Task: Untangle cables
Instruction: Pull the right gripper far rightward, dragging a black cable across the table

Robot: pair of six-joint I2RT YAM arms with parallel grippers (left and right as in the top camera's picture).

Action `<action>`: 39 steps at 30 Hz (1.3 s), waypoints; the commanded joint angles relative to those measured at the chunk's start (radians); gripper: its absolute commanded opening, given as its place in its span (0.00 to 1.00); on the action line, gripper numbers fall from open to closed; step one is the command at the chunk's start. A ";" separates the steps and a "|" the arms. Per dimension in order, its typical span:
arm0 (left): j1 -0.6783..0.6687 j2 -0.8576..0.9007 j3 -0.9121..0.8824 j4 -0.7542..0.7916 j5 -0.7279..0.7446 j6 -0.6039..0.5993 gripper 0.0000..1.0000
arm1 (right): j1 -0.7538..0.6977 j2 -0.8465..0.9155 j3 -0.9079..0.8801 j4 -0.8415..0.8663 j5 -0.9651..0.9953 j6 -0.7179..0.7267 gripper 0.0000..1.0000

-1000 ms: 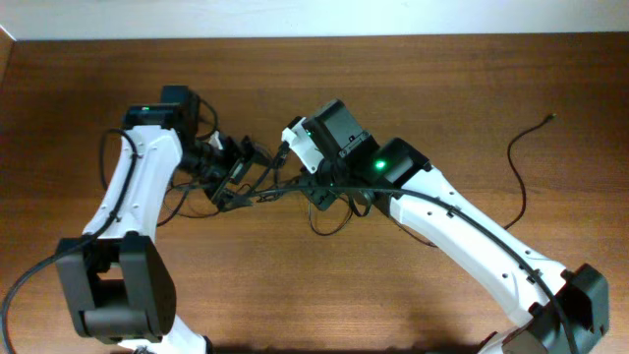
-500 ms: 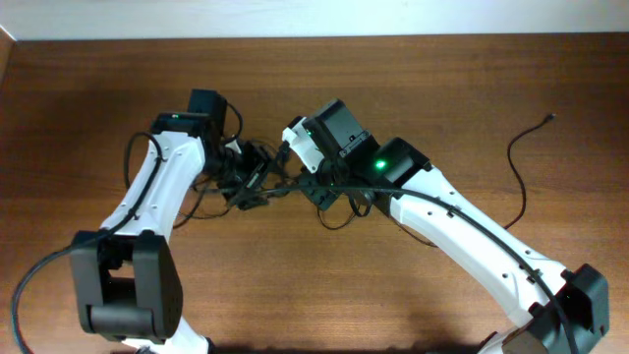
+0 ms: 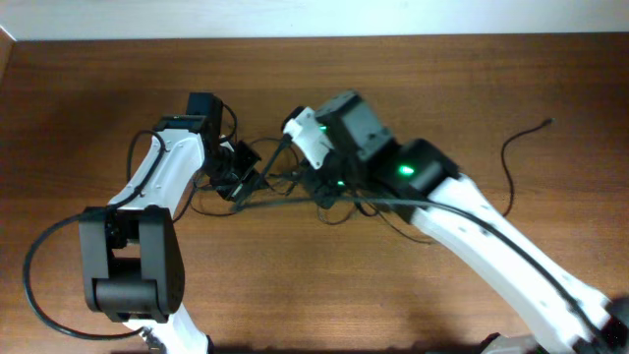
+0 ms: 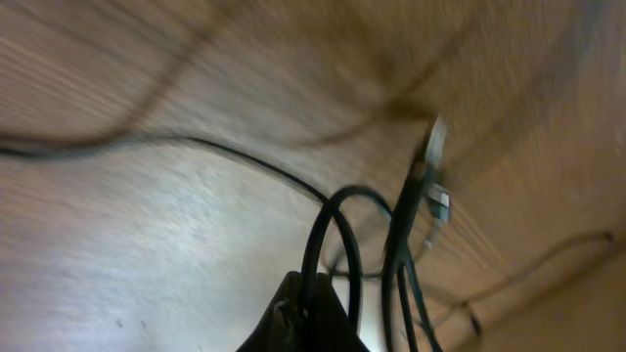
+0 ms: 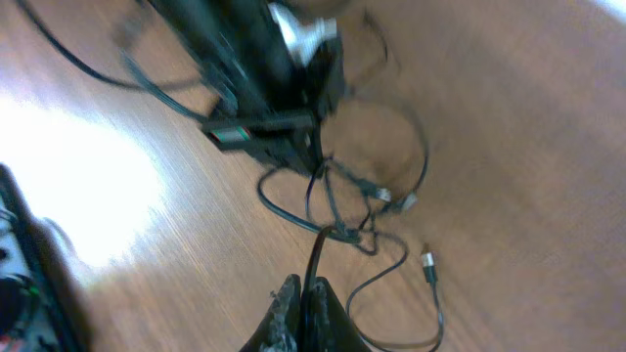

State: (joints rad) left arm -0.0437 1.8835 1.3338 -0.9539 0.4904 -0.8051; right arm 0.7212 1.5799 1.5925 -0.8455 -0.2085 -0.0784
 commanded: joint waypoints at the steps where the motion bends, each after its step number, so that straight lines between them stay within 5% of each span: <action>1: 0.008 0.007 -0.006 0.038 -0.180 0.005 0.00 | -0.004 -0.139 0.042 0.004 -0.028 0.008 0.04; 10: 0.065 0.007 -0.006 0.087 -0.373 0.005 0.00 | -0.034 -0.401 0.042 0.048 -0.019 0.005 0.04; 15: 0.162 0.007 -0.006 0.086 -0.406 0.005 0.00 | -0.164 -0.415 0.042 0.022 0.104 0.009 0.04; 25: 0.225 0.007 -0.010 0.081 -0.409 0.006 0.00 | -0.740 -0.240 0.042 -0.163 0.360 0.089 0.04; 34: 0.151 0.007 -0.010 0.080 -0.410 0.006 0.01 | -1.291 0.217 0.042 -0.084 0.359 0.298 0.04; 35: 0.145 0.007 -0.010 0.080 -0.410 0.006 0.01 | -1.322 0.260 0.042 -0.054 0.347 0.309 0.08; 37: 0.135 0.007 -0.010 0.083 -0.410 0.006 0.07 | -1.345 0.306 0.042 -0.017 0.307 0.308 0.94; 39: 0.134 0.007 -0.010 0.097 -0.409 0.007 0.43 | -1.340 0.310 0.042 -0.009 0.272 0.308 0.99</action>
State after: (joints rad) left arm 0.0956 1.8851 1.3312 -0.8703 0.0921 -0.8066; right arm -0.6262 1.8900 1.6230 -0.8631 0.1219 0.2123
